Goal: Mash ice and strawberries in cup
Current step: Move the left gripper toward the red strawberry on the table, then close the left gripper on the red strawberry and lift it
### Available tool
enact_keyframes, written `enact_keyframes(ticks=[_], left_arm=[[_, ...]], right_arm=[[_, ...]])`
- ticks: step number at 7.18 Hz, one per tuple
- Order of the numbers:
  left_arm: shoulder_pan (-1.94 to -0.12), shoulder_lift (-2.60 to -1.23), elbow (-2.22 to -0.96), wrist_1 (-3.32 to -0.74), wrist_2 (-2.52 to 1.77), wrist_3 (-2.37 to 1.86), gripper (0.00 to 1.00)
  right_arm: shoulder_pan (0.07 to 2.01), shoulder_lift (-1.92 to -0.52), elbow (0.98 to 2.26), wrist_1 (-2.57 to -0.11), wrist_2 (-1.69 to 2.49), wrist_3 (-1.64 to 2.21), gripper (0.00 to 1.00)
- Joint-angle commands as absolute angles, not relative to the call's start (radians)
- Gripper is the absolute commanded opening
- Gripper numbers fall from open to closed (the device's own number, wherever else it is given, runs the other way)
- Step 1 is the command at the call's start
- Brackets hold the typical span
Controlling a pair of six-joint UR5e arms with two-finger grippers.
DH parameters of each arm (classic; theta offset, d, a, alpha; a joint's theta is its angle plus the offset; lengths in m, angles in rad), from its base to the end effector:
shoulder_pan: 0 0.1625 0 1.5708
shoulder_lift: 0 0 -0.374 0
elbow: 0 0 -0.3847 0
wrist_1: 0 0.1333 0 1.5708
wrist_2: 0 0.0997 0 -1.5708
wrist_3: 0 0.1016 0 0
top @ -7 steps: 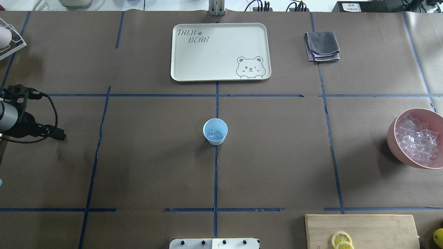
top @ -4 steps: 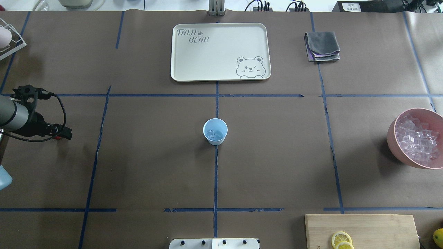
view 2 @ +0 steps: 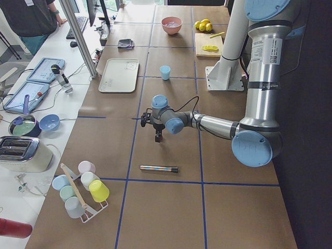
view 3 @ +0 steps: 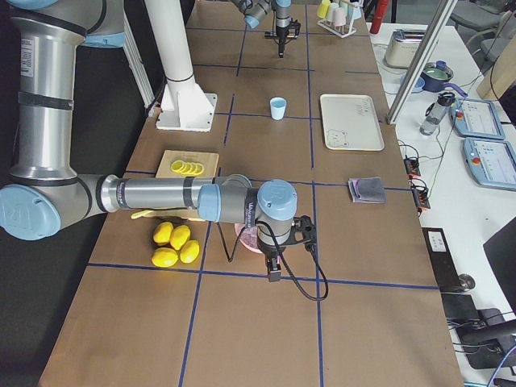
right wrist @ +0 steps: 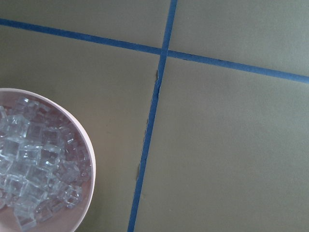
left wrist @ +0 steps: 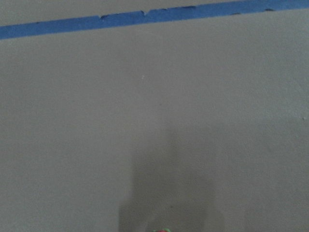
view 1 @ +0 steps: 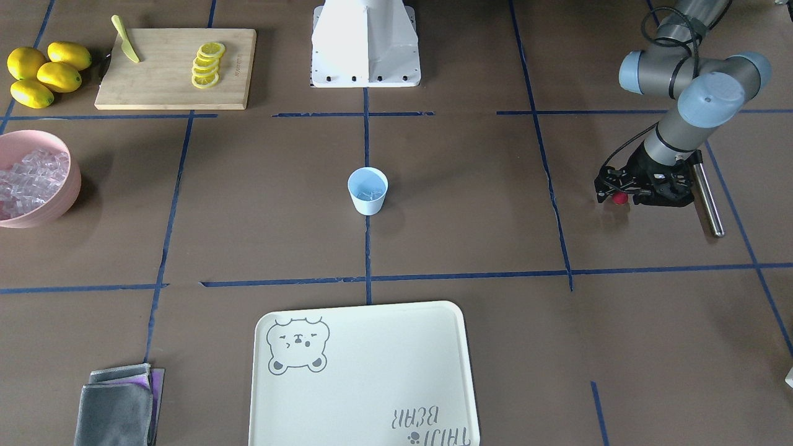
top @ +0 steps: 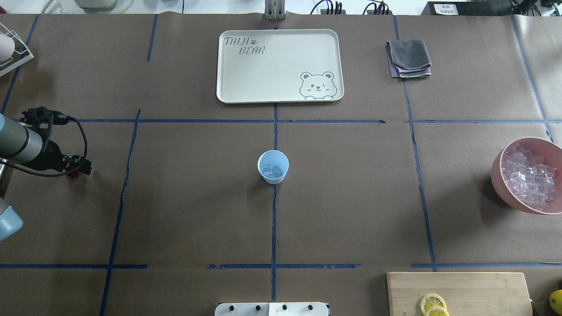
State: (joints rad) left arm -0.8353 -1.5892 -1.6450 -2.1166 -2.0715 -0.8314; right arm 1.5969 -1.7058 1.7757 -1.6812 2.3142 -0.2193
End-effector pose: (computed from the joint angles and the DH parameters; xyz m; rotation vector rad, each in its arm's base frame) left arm 0.2883 -0.4446 0.5130 0.1014 0.7827 0.0689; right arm 0.0757 -0.4282 0.5850 0.0527 -0.7434 -0.1691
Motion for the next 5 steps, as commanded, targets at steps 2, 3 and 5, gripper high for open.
enact_keyframes(ticks=[2, 3, 5], left_arm=[[-0.841, -1.583, -1.658, -2.111, -2.083, -0.831, 0.11], [-0.842, -1.589, -1.663, -2.108, -2.083, -0.831, 0.03], [-0.848, -1.612, -1.727, -2.022, -2.085, -0.831, 0.00]], right_arm=[[1.597, -1.706, 1.776, -1.681, 2.315, -0.219, 1.00], [1.597, -1.706, 1.776, -1.681, 2.315, -0.219, 1.00], [1.597, -1.706, 1.775, -1.681, 2.315, -0.219, 1.00]])
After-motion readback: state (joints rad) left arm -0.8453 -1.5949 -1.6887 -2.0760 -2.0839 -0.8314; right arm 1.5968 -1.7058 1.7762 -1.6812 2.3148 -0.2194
